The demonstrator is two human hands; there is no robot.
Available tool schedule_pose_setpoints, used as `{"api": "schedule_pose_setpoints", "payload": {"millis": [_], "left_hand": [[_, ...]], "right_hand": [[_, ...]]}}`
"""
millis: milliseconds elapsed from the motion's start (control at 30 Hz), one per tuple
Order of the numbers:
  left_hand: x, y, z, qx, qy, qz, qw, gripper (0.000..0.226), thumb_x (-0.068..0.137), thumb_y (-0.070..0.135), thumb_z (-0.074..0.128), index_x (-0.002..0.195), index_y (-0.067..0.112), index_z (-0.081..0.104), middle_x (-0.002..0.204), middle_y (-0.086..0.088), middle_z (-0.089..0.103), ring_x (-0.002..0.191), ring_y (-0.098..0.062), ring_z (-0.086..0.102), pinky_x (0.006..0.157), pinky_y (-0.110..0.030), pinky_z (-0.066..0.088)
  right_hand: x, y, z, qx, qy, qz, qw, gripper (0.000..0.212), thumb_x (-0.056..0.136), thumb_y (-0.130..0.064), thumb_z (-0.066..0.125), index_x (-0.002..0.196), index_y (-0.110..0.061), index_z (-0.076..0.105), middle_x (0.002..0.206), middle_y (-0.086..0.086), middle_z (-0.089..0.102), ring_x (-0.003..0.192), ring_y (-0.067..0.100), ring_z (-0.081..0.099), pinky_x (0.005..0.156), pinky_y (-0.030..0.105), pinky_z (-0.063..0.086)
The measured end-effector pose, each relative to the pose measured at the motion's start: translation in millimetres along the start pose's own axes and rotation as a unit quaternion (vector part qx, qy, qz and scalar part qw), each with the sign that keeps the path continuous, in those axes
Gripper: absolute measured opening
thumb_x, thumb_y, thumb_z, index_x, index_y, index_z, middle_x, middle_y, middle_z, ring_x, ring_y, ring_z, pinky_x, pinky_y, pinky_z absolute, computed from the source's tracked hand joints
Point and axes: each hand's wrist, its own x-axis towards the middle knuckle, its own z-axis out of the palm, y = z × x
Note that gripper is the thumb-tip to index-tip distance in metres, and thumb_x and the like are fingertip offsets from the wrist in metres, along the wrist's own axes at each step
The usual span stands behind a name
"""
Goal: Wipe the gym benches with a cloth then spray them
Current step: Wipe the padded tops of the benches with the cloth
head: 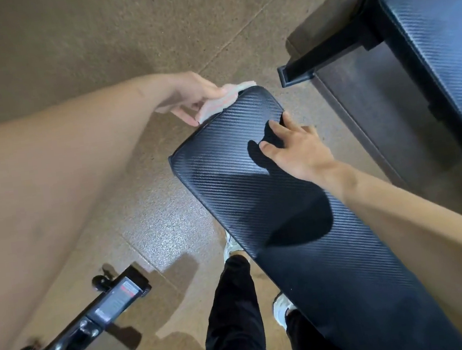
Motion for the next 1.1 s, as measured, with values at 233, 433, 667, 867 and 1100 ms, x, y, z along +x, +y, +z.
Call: {"api": "schedule_pose_setpoints", "payload": {"millis": [233,433,667,867,1100], "left_hand": [[-6,-24,13,0.007,0.073,-0.029,0.997,0.018,0.104,0.033,0.056,0.112,0.026,0.07,0.092,0.004,0.078,0.092,-0.011,0.068,0.094,-0.036,0.054],[-31,-71,21,-0.084,0.111,-0.042,0.989,0.033,0.101,0.042,0.059,0.129,0.024,0.065,0.122,0.001,0.072,0.113,-0.019,0.067,0.109,-0.04,0.045],[-63,-108,40,-0.149,0.197,-0.091,0.965,0.015,0.1,0.035,0.062,0.106,0.024,0.07,0.101,0.0,0.073,0.085,-0.013,0.067,0.087,-0.033,0.048],[-76,-139,65,-0.289,0.179,-0.164,0.926,0.028,0.102,0.038,0.06,0.12,0.017,0.062,0.124,-0.01,0.068,0.095,-0.021,0.07,0.074,-0.036,0.057],[-80,-147,102,-0.446,0.11,-0.16,0.874,0.068,0.099,0.066,0.042,0.131,0.009,0.061,0.125,-0.016,0.069,0.114,-0.032,0.068,0.087,-0.044,0.056]], "right_hand": [[-1,0,9,0.005,-0.003,0.004,1.0,0.072,0.098,-0.061,0.042,0.16,-0.037,0.014,0.168,-0.014,-0.006,0.151,0.026,0.001,0.12,0.052,0.027],[0,8,18,-0.037,0.008,-0.004,0.999,0.077,0.094,-0.066,0.041,0.159,-0.04,0.008,0.167,-0.016,-0.009,0.149,0.029,0.003,0.115,0.06,0.03],[0,11,20,-0.065,0.018,-0.009,0.998,0.078,0.092,-0.068,0.042,0.158,-0.042,0.008,0.167,-0.016,-0.009,0.15,0.028,0.005,0.111,0.062,0.034],[0,13,23,-0.085,0.025,-0.007,0.996,0.079,0.092,-0.069,0.042,0.158,-0.043,0.007,0.167,-0.015,-0.01,0.15,0.03,0.006,0.107,0.062,0.035],[0,19,29,-0.107,0.032,-0.025,0.993,0.082,0.091,-0.068,0.045,0.158,-0.043,0.005,0.167,-0.012,-0.013,0.151,0.031,0.003,0.109,0.064,0.031]]}}
